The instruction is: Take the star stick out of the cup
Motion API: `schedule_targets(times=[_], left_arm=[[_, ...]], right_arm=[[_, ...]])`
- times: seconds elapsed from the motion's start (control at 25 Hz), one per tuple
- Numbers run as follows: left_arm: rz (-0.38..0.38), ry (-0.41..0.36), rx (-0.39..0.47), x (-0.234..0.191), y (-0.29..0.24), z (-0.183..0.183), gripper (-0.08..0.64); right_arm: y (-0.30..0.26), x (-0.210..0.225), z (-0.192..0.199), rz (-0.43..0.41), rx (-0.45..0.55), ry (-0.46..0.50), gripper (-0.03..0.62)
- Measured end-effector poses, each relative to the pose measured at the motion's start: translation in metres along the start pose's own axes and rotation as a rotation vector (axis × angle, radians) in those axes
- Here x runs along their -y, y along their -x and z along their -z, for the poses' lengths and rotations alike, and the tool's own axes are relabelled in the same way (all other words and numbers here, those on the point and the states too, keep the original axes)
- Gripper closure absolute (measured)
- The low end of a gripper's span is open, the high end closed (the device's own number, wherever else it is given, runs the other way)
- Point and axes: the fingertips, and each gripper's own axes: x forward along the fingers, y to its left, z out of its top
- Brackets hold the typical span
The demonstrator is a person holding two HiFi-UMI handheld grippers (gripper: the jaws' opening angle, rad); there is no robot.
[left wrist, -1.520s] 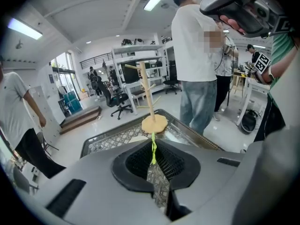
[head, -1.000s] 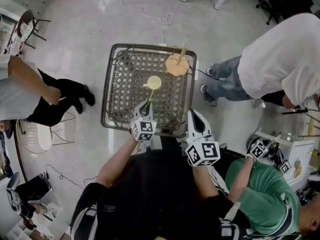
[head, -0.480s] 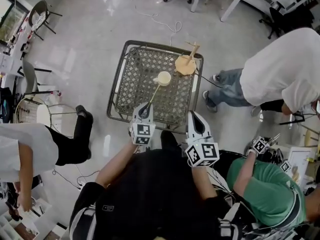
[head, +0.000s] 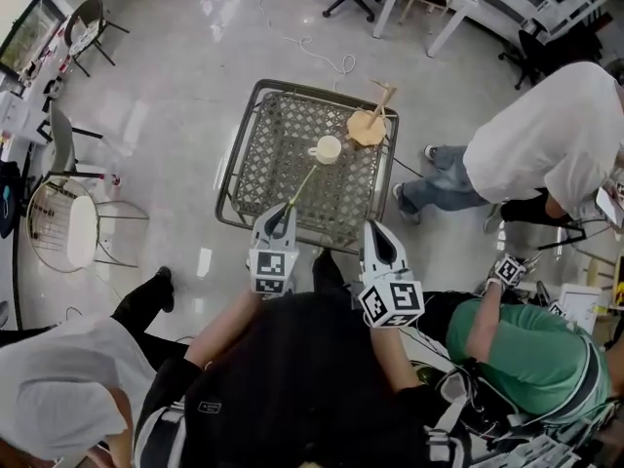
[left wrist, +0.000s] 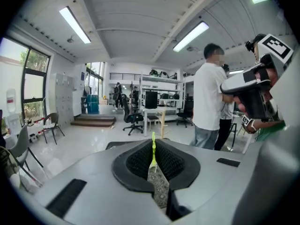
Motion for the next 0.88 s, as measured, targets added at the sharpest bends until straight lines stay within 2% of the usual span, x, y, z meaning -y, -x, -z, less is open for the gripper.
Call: schedule_targets(times=[0.2,0.48,0.88], left_arm=[[0.003,-0.001,0.06,-0.004,0.033,-0.003,0.532],[0.027,0.01,0.114,-0.006,0.078,-0.021,0.532],[0.026,0.036,0.201,0.007,0.124,-0.054,0.532]], right_arm=[[0.016,-0.018,0.02,0.028,0.026,0.005,0.583],[0.038,-0.041,0.029,0.07,0.041,0.009,0.583],[0.06,-0.036,0.025,0.102,0.073,0.028,0.583]])
